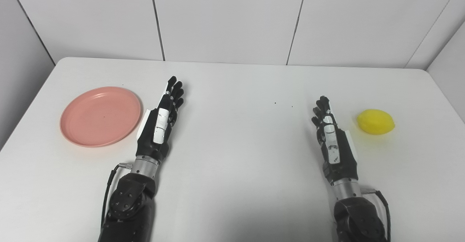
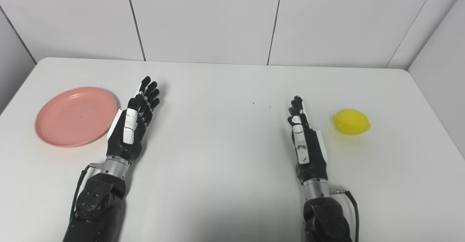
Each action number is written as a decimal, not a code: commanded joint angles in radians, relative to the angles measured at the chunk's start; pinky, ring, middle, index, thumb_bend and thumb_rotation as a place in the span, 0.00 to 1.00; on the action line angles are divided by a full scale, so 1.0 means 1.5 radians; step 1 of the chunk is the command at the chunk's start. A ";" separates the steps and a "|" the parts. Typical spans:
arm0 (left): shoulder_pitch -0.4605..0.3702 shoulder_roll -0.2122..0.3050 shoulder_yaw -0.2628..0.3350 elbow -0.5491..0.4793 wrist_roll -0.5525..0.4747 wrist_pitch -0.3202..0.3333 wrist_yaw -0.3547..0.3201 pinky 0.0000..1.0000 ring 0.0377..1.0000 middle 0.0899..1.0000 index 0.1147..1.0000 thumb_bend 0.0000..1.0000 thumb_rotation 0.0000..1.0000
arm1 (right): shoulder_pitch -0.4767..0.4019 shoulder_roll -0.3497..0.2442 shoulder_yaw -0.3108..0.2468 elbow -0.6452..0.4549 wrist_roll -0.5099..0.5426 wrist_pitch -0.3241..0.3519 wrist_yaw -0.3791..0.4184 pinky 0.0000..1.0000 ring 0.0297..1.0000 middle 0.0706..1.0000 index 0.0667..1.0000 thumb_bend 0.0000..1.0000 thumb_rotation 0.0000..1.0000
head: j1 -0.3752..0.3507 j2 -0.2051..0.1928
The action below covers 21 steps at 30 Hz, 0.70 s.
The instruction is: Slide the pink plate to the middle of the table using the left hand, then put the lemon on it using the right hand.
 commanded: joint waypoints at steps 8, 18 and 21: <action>0.037 -0.006 -0.003 0.037 -0.003 -0.028 -0.001 1.00 1.00 1.00 1.00 0.77 1.00 | -0.009 -0.006 0.001 0.017 0.010 -0.042 0.007 1.00 1.00 1.00 1.00 0.52 1.00 | -0.001 -0.003; 0.058 -0.007 -0.004 0.034 -0.021 -0.035 -0.016 1.00 1.00 1.00 1.00 0.76 1.00 | -0.014 -0.006 0.000 0.026 0.013 -0.043 0.008 1.00 1.00 1.00 1.00 0.51 1.00 | 0.006 -0.011; 0.059 -0.007 -0.003 0.036 -0.020 -0.038 -0.016 1.00 1.00 1.00 1.00 0.77 1.00 | -0.016 -0.006 0.000 0.029 0.011 -0.042 0.008 1.00 1.00 1.00 1.00 0.51 1.00 | 0.002 -0.013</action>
